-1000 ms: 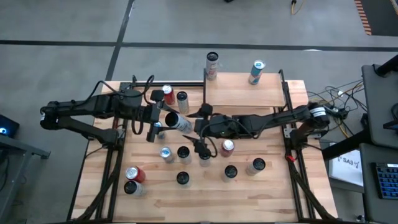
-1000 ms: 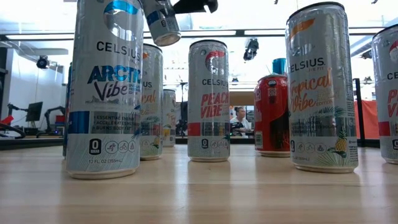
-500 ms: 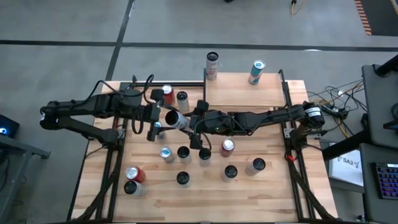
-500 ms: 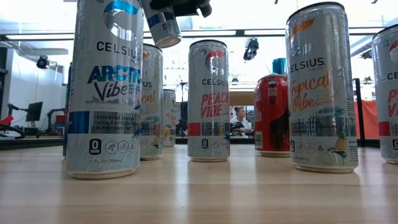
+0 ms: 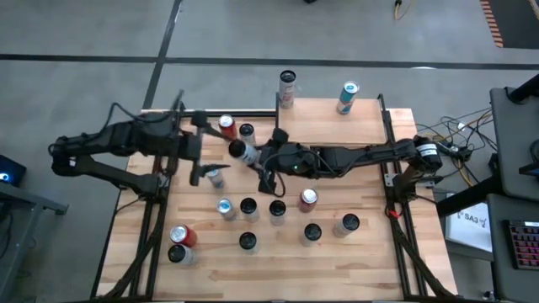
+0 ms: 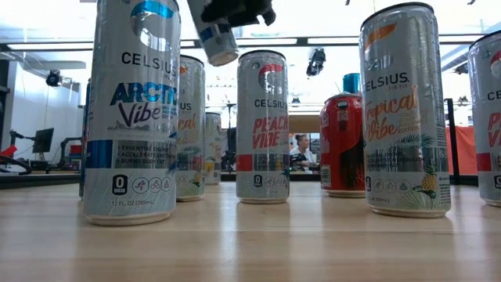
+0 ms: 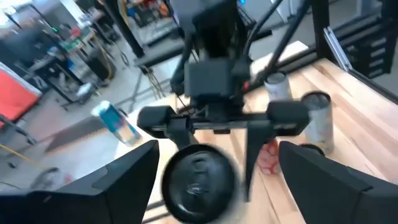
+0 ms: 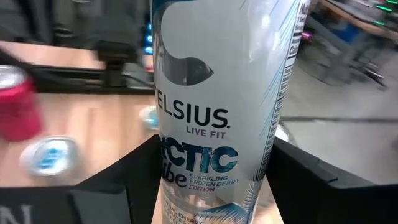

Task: Place canned beverage on shelf
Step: Put the top white blue soda can on the shelf

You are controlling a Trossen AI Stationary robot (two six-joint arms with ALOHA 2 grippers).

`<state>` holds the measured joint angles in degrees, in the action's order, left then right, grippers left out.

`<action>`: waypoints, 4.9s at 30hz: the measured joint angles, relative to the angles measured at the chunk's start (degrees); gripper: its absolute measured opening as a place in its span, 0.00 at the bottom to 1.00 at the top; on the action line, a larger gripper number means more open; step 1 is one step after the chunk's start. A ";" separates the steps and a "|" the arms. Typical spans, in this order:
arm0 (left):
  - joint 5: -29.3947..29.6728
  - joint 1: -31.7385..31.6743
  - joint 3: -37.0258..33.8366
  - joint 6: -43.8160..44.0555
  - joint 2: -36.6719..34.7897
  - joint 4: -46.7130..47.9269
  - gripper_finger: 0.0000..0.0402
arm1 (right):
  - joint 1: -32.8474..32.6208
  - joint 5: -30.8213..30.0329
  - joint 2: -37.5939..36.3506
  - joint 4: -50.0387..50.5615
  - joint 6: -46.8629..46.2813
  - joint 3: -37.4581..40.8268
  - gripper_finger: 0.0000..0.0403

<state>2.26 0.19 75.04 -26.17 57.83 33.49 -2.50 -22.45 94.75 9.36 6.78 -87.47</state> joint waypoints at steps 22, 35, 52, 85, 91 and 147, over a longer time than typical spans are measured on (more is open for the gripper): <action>4.83 -0.04 -19.15 7.19 -14.71 -17.49 0.78 | 8.14 -23.32 -17.50 -7.30 -17.14 22.64 0.57; 4.83 -0.02 -34.35 7.47 -18.62 -32.92 0.78 | 14.97 -24.04 -20.44 -41.43 -10.60 43.65 0.57; 7.55 -0.07 -39.47 7.21 -18.93 -33.72 0.78 | 16.22 -30.28 -13.28 -44.70 -13.20 43.06 0.57; 7.88 -0.07 -39.49 5.68 -18.44 -34.82 0.78 | 16.17 -30.77 -12.93 -38.86 -16.55 42.91 0.67; 7.87 -0.07 -39.49 5.68 -18.43 -34.27 0.78 | 16.15 -30.72 -12.98 -38.61 -16.39 42.91 0.72; 7.87 -0.07 -39.49 5.65 -18.36 -34.12 0.78 | 10.76 -23.73 -25.91 -5.34 -23.31 35.25 0.02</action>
<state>10.13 0.12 35.55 -20.52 39.46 -0.62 8.26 -46.19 68.84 4.01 -16.53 -52.21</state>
